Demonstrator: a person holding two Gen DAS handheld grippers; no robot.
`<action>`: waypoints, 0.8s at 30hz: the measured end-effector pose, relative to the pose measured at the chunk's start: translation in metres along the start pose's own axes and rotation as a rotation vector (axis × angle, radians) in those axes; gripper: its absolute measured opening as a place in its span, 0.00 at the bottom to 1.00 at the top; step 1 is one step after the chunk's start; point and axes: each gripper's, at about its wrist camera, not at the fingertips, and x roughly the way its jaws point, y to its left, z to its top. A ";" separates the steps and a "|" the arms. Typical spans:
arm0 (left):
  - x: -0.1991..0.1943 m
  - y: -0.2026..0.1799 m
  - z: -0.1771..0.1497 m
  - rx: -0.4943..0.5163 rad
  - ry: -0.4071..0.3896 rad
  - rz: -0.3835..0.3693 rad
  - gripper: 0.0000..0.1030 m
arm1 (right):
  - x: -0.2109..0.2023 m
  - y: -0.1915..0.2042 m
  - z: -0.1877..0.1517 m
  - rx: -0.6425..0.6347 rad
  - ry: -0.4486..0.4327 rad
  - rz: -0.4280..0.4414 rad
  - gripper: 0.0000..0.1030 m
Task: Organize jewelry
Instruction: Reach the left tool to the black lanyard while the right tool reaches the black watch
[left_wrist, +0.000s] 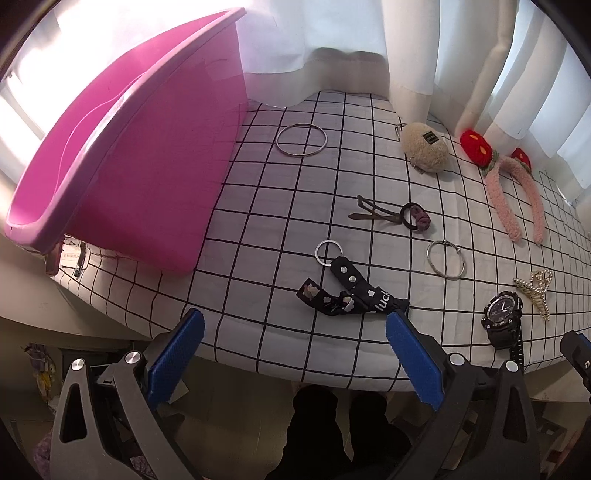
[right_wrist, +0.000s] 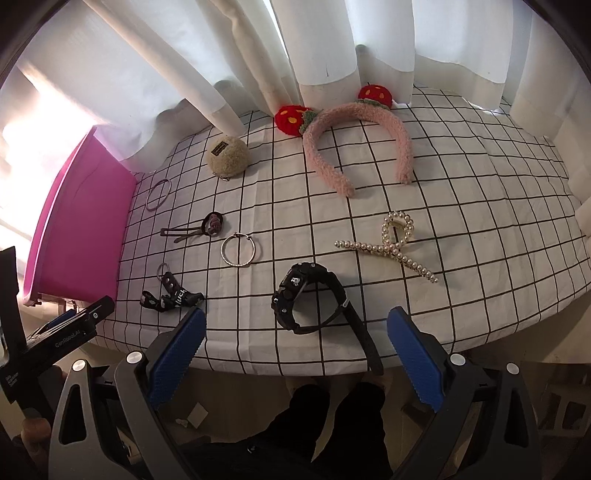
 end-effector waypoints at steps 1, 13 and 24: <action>0.005 0.000 -0.002 0.007 -0.002 -0.006 0.94 | 0.004 -0.003 -0.003 -0.003 -0.006 -0.013 0.91; 0.059 -0.014 -0.014 0.032 0.015 -0.084 0.94 | 0.063 -0.007 -0.019 -0.058 0.023 -0.022 0.91; 0.085 -0.033 -0.010 0.074 0.006 -0.066 0.94 | 0.101 -0.003 -0.015 -0.089 0.028 -0.103 0.91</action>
